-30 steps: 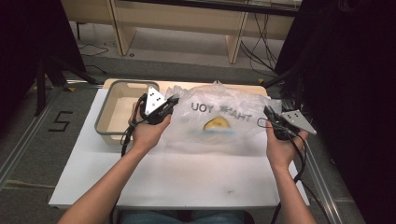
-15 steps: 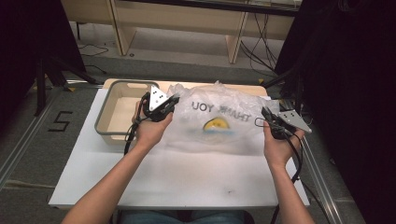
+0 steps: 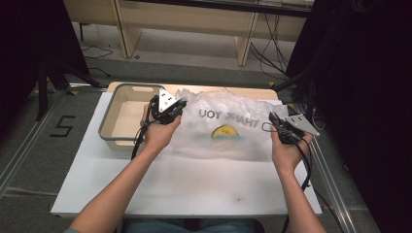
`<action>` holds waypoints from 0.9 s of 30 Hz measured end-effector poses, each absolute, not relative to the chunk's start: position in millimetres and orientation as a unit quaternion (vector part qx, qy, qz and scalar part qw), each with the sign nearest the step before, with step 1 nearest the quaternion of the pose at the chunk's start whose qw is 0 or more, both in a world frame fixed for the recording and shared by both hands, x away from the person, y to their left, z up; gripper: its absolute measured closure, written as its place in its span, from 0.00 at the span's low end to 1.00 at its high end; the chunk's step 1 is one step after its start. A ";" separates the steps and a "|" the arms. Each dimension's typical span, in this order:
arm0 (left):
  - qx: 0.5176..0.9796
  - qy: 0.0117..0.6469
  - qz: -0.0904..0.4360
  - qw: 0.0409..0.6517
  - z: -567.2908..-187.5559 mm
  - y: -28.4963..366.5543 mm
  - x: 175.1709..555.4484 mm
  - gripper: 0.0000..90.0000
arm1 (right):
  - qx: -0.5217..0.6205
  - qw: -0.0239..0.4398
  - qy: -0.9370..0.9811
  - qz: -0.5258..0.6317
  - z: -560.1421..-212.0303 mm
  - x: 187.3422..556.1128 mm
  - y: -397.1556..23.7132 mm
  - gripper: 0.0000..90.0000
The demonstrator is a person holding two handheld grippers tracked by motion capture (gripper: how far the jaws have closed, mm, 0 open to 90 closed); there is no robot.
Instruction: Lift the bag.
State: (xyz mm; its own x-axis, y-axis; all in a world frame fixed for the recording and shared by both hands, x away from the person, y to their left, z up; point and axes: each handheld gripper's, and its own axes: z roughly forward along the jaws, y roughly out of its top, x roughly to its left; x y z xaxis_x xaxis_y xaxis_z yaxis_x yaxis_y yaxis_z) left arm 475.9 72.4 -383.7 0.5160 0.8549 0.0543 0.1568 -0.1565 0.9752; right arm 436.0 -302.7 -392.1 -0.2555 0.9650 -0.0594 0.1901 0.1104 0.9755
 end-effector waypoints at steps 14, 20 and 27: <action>0.690 0.379 0.317 0.529 -387.9 72.7 482.1 0.97 | 0.470 0.391 0.630 0.479 -396.4 441.4 -304.1 0.99; 0.688 0.382 0.315 0.530 -388.7 71.5 483.0 0.77 | 0.473 0.391 0.630 0.476 -397.4 443.1 -304.8 0.98; 0.666 0.405 0.331 0.531 -383.4 71.6 477.8 0.50 | 0.477 0.393 0.629 0.472 -398.1 444.7 -307.0 0.98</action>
